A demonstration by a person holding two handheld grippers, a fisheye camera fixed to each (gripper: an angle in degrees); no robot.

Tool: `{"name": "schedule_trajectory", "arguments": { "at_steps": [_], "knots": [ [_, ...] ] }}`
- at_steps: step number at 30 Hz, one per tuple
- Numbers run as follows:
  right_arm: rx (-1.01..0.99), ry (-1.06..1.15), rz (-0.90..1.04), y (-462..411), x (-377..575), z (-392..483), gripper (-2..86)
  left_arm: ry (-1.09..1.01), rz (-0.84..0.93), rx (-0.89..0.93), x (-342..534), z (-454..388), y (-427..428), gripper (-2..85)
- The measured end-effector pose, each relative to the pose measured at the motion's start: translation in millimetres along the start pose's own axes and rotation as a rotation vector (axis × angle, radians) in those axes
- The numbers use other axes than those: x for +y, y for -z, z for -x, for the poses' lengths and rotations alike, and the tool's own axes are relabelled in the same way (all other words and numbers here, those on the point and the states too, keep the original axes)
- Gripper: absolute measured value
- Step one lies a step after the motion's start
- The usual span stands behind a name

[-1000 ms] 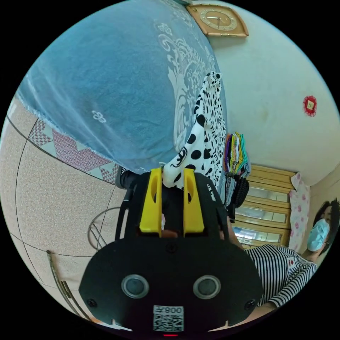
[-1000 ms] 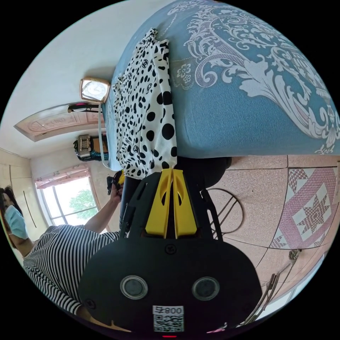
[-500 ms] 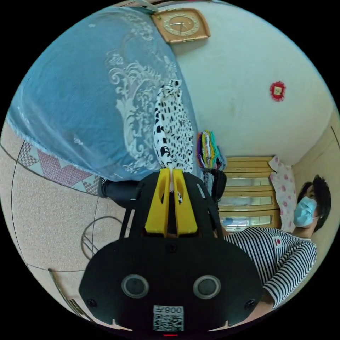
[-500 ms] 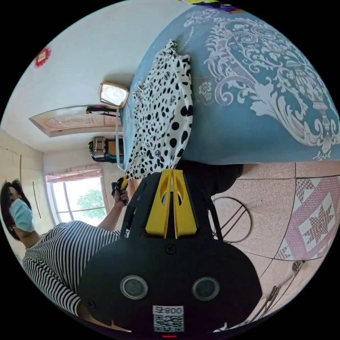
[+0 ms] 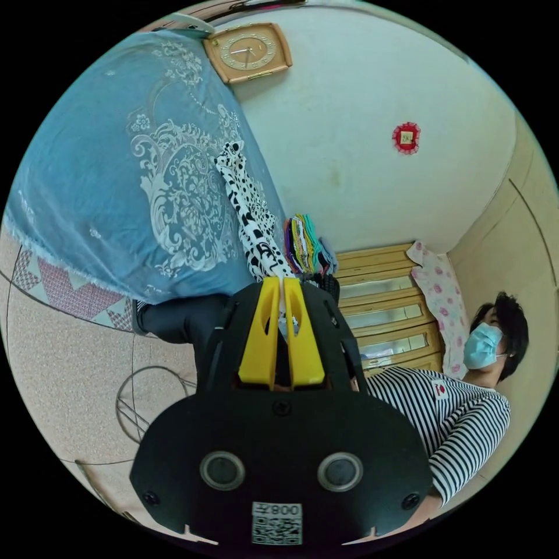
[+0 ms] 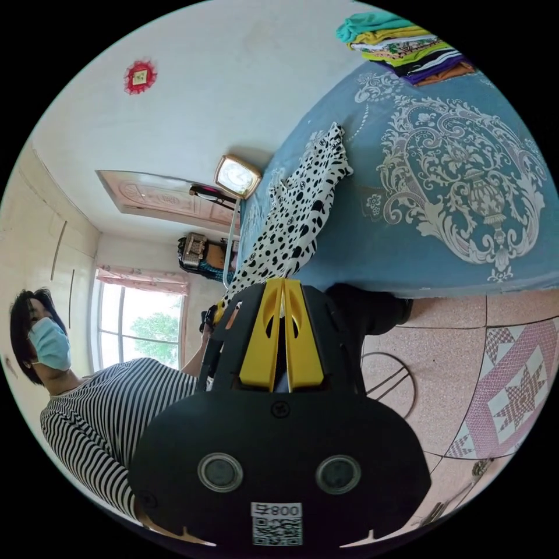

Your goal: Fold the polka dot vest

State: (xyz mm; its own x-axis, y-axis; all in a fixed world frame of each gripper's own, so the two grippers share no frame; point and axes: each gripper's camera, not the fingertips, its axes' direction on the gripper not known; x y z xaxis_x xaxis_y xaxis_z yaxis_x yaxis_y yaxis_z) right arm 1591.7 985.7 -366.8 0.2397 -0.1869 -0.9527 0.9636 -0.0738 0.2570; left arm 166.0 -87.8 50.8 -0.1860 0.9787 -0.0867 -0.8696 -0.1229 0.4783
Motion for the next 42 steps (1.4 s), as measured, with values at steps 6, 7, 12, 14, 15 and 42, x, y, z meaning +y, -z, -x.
{"name": "schedule_trajectory", "arguments": {
  "at_steps": [6, 7, 12, 14, 15, 42],
  "knots": [
    [0.009, -0.009, 0.003, 18, 19, -17, 0.1, 0.047, -0.016, 0.013, 30, 23, 3, 1.2],
    [0.016, -0.017, 0.008, 20, 22, -23, 0.0, 0.061, -0.011, 0.003, 35, 30, 2, 1.2],
    [-0.004, -0.084, 0.003, 20, 27, -53, 0.0, 0.133, -0.019, 0.015, 43, 60, -11, 1.2],
    [-0.015, -0.103, -0.002, 18, 19, -64, 0.0, 0.134, -0.027, 0.018, 33, 68, -19, 1.3],
    [-0.014, -0.103, -0.002, 17, 15, -65, 0.0, 0.131, -0.027, 0.017, 29, 69, -22, 1.3],
    [0.059, 0.073, -0.028, -18, -385, -42, 0.1, -0.032, 0.007, -0.026, -362, 161, -234, 1.2]
  ]
}}
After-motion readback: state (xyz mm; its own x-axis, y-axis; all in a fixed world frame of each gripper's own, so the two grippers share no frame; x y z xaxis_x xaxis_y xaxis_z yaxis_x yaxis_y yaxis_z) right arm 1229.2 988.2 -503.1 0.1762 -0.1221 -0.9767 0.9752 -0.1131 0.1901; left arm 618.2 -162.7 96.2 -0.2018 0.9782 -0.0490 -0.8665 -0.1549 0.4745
